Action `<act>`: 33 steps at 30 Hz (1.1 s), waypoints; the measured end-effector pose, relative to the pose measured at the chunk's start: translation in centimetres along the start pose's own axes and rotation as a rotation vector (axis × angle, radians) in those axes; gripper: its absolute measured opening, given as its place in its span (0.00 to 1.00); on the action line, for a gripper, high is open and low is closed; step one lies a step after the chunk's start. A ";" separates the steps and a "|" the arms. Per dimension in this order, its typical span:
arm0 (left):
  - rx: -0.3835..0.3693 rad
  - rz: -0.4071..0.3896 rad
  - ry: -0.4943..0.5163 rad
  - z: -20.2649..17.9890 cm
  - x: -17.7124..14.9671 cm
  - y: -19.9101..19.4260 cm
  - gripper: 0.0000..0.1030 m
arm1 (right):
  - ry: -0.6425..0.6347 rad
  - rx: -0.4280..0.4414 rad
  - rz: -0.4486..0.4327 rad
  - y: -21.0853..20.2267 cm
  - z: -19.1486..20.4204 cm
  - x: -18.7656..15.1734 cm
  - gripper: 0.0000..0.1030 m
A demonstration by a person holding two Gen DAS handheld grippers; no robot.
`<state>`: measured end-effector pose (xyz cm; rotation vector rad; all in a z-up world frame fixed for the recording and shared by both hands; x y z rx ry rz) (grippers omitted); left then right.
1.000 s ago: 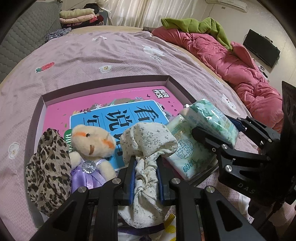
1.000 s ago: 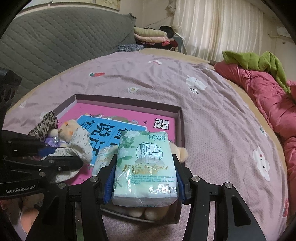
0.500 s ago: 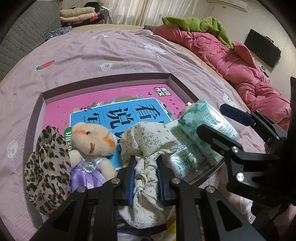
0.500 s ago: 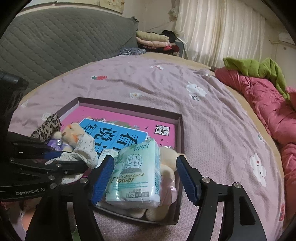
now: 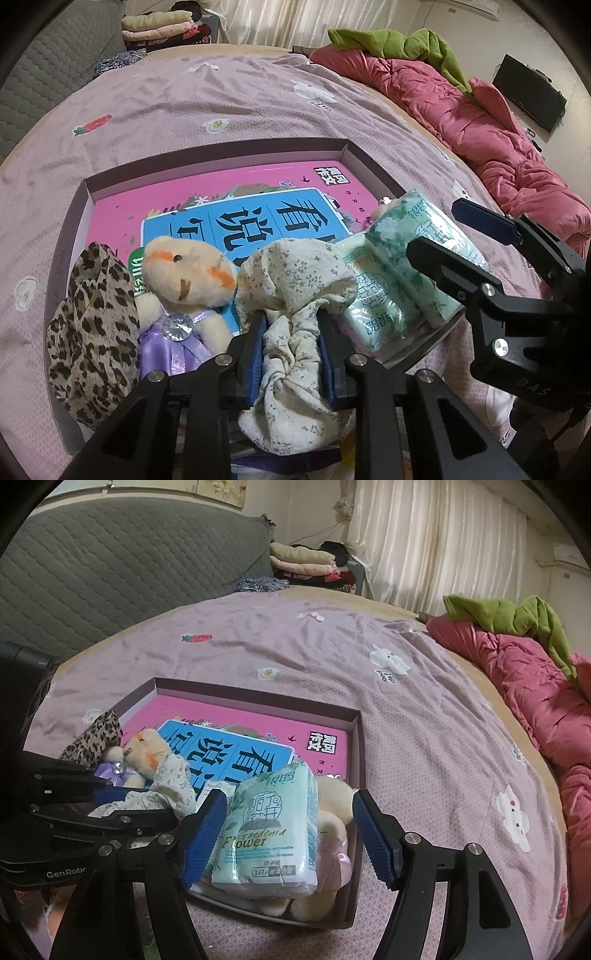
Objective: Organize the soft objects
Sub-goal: 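Lower the cream floral scrunchie into the box and open the left tool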
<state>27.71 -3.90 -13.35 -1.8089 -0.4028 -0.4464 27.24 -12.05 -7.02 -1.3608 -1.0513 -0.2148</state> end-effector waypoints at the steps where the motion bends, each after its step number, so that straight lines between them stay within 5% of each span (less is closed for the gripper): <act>1: -0.005 0.002 -0.005 0.0 0.0 0.0 0.27 | -0.001 -0.001 0.000 0.0 0.0 0.0 0.70; 13: -0.017 -0.009 -0.018 0.4 0.1 -0.7 0.49 | 0.001 0.003 -0.002 0.0 0.0 0.0 0.70; 33: -0.018 -0.072 -0.015 0.4 1.3 -2.9 0.51 | 0.008 -0.002 -0.020 -0.4 -0.4 0.5 0.71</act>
Point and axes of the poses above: each gripper's, at about its wrist camera, not at the fingertips, and y roughly the way its jaws point, z to its left, x to its top, the point moved 9 cm from there along y, roughly the way its jaws point, and after that the axes turned 4 degrees about -y, right-handed, at the moved point
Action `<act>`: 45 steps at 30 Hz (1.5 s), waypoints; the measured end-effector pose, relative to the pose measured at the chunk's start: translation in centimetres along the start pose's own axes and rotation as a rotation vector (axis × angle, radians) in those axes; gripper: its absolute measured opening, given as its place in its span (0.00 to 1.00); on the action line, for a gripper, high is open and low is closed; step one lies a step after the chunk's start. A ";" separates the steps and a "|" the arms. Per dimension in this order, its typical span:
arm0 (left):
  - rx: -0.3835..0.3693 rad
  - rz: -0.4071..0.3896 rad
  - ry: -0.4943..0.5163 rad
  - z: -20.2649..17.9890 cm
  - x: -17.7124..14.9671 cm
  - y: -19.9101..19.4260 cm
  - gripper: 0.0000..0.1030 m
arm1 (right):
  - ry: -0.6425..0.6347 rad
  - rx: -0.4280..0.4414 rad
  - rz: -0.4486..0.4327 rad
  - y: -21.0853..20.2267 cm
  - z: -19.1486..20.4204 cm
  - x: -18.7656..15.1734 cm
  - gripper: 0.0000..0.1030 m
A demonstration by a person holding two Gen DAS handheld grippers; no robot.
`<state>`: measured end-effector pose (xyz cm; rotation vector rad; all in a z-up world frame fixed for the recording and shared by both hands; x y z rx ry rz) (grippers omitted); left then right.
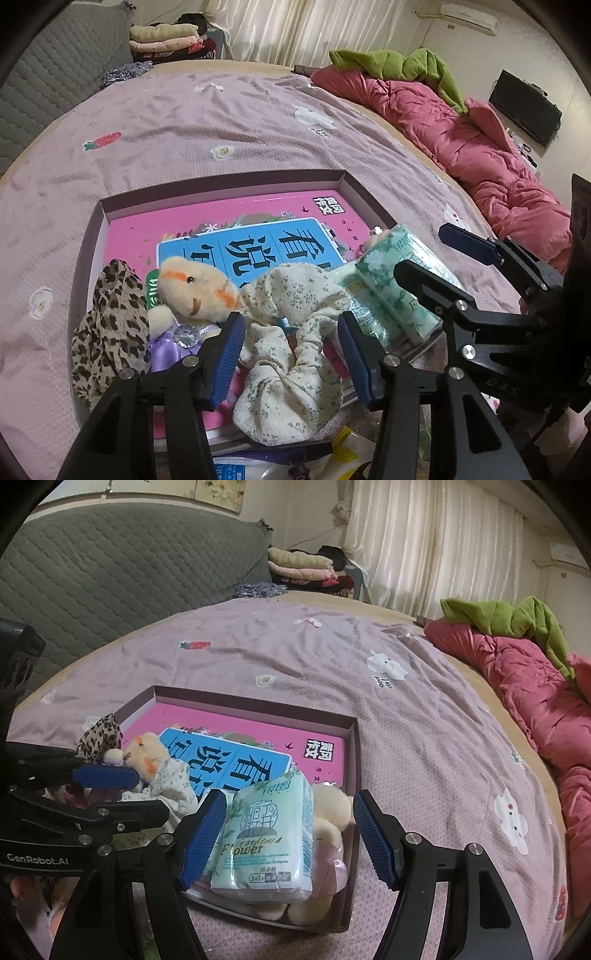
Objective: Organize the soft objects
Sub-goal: 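Lower the cream floral scrunchie into the box and open the left tool, then withdraw both open tools from the box toward the remaining packs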
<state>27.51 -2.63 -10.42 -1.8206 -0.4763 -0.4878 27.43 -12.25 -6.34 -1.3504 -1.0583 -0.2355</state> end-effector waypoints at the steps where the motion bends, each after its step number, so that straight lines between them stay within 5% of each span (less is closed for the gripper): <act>1: 0.002 -0.002 0.001 0.0 0.0 -0.1 0.51 | -0.001 0.000 -0.001 0.0 0.0 0.1 0.71; 7: 0.006 -0.021 0.001 0.1 0.4 -0.6 0.57 | 0.004 -0.002 -0.006 -0.1 -0.1 0.2 0.71; 45: 0.086 -0.109 -0.031 2.5 -0.4 -4.8 0.59 | 0.022 -0.025 -0.141 -3.9 0.0 1.8 0.73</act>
Point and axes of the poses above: each gripper's, at about its wrist camera, not at the fingertips, and y roughly the way its jaws point, z to its left, x to its top, the point moved 9 cm from there along y, roughly the way its jaws point, and after that the axes turned 4 degrees about -y, right-handed, at the moved point
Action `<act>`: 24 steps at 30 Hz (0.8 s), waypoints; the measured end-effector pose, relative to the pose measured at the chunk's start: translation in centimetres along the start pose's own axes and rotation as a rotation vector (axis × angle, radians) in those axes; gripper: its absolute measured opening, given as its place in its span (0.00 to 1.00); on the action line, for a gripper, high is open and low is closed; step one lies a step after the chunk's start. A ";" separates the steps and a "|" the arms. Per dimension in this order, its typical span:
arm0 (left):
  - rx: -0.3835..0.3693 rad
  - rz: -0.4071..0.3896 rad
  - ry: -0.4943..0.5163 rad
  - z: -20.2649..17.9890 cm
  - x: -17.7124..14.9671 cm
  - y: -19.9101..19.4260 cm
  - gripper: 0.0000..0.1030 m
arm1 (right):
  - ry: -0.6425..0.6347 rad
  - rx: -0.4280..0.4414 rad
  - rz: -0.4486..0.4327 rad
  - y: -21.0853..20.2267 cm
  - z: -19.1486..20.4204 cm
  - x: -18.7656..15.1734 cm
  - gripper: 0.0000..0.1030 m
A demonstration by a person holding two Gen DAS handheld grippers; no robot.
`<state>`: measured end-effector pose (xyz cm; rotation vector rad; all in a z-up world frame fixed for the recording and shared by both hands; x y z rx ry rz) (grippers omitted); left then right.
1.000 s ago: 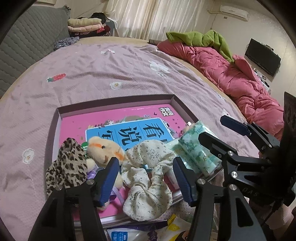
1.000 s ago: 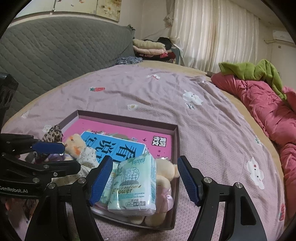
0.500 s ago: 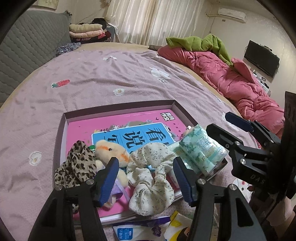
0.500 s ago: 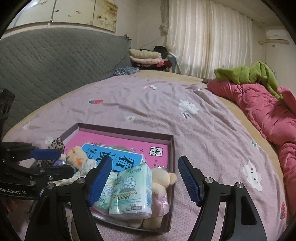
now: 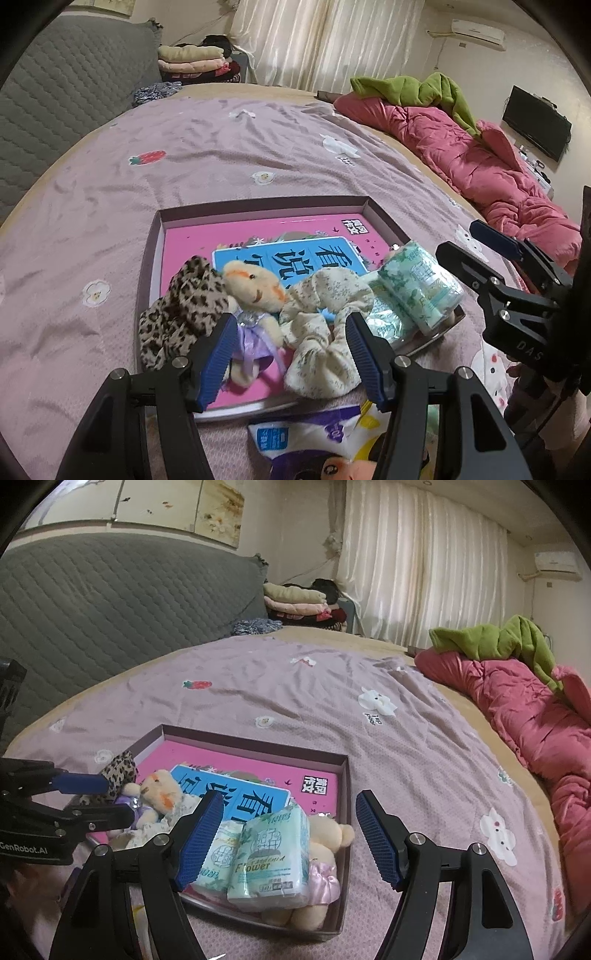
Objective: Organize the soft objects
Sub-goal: 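Withdraw both open tools from the box toward the remaining packs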
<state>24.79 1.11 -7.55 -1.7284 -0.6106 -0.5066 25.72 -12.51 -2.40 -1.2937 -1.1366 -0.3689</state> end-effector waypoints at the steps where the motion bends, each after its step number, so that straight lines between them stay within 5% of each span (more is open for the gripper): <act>1: 0.002 -0.002 -0.002 0.1 -0.1 -0.2 0.59 | 0.002 0.001 -0.001 -0.1 0.1 0.0 0.73; 24: 0.031 -0.023 -0.045 1.7 -2.2 -4.0 0.59 | 0.007 0.047 -0.019 -4.2 3.0 -0.7 0.73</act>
Point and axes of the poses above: each gripper's, at about its wrist camera, not at the fingertips, and y roughly the way its jaws point, z to its left, x to its top, the point moved 9 cm from there along y, roughly the way its jaws point, and after that the axes turned 4 degrees about -y, right-handed, at the moved point
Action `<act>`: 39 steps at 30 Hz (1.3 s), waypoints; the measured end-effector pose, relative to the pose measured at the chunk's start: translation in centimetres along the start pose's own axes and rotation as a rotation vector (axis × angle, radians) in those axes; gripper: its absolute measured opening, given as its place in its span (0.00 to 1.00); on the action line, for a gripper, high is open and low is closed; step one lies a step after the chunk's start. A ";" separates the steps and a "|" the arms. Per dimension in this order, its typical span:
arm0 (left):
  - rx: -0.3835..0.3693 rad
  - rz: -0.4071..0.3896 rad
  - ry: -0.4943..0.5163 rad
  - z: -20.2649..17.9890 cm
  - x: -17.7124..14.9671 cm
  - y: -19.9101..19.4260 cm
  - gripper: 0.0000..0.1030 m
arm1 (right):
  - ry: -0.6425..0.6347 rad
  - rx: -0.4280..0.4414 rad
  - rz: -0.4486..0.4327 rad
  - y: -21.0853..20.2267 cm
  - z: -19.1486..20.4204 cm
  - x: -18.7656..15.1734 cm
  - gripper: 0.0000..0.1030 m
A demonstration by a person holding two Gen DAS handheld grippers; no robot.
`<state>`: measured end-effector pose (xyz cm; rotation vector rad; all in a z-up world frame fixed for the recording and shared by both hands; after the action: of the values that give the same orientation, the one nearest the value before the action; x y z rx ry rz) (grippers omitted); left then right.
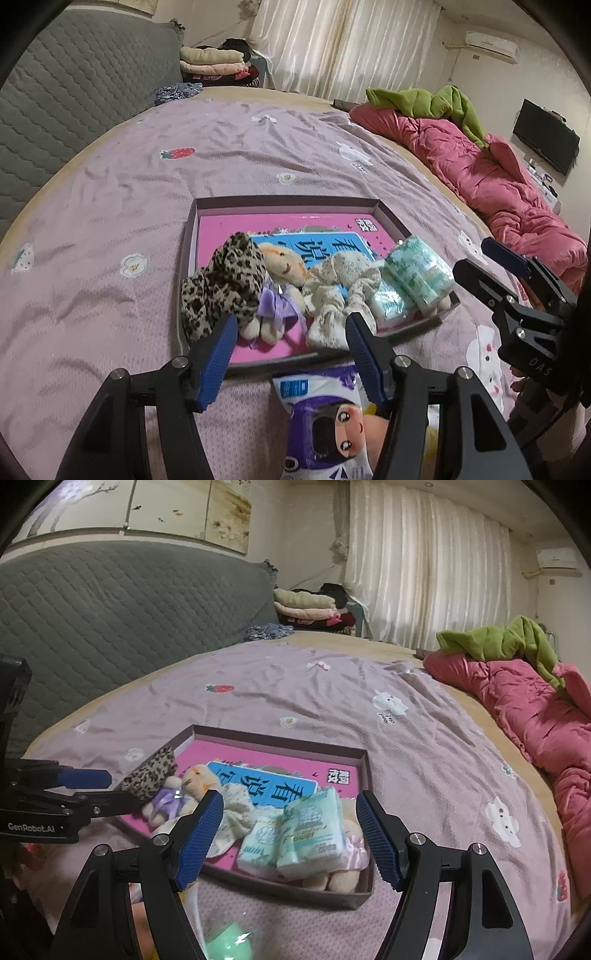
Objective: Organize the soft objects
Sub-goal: 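Withdraw both open tools from the box toward the remaining packs, then move the left tool to the purple wipe pack while the right tool approaches the yellow wipe pack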
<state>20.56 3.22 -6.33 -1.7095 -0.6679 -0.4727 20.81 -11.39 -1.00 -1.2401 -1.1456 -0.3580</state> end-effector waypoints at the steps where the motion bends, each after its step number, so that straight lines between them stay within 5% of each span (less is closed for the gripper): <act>1: 0.001 0.003 0.005 -0.1 -0.3 -0.1 0.59 | 0.001 0.001 0.000 -0.1 0.1 0.0 0.73; 22: 0.013 0.066 0.033 -0.5 -4.1 -1.3 0.59 | 0.021 0.027 0.090 -3.4 1.6 -3.9 0.73; 39: -0.010 0.119 0.034 -1.3 -6.6 -1.7 0.59 | 0.052 0.155 0.247 -5.8 5.6 -9.9 0.73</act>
<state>14.56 0.99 -8.93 -1.7360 -0.5373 -0.4209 9.37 -12.03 -6.54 -1.2117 -0.9448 -0.1127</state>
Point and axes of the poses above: each gripper's, at about its wrist camera, not at the fingertips, and y roughly the way its jaws point, z to its left, x to its top, the point moved 9 cm from there along y, roughly the way its jaws point, and after that the axes turned 4 degrees about -y, right-handed, at the moved point
